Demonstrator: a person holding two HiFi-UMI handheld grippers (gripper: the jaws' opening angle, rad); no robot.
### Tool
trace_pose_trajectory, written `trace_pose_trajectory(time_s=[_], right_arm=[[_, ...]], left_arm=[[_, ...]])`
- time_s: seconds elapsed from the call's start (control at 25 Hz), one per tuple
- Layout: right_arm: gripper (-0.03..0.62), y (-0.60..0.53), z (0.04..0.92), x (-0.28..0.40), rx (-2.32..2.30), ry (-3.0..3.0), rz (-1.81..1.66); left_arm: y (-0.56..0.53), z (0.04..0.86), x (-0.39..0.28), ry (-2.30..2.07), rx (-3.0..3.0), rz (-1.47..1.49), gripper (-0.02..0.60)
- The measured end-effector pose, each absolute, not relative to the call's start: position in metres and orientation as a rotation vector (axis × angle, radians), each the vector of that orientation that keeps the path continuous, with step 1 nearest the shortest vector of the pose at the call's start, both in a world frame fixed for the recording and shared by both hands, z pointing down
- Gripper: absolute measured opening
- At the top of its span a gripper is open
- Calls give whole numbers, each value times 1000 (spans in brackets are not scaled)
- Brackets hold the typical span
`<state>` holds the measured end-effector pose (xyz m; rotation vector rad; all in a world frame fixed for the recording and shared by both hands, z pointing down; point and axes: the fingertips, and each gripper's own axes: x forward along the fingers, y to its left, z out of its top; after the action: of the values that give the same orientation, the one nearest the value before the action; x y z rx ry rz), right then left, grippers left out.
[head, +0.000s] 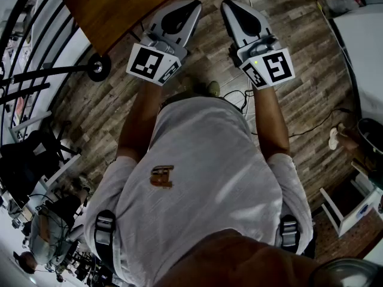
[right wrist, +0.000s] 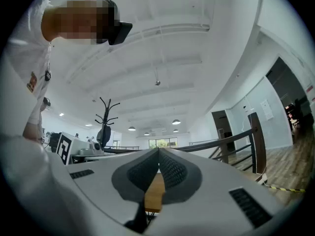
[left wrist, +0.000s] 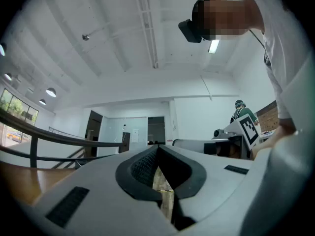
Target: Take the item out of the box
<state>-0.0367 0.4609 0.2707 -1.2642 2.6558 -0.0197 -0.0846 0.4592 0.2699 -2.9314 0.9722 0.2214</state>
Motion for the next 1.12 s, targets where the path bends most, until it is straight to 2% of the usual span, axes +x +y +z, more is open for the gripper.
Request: trace_pose_trajectory(time_s=[0.4,1.12], right_arm=[[32,460,264,-28,-1263,2650,-21],[32,452,252,43,-1156,2711,-18]], left_arm=[[459,264,-79,980,-2925,221,20],[443,248,-26,1127,-2851,215,20]])
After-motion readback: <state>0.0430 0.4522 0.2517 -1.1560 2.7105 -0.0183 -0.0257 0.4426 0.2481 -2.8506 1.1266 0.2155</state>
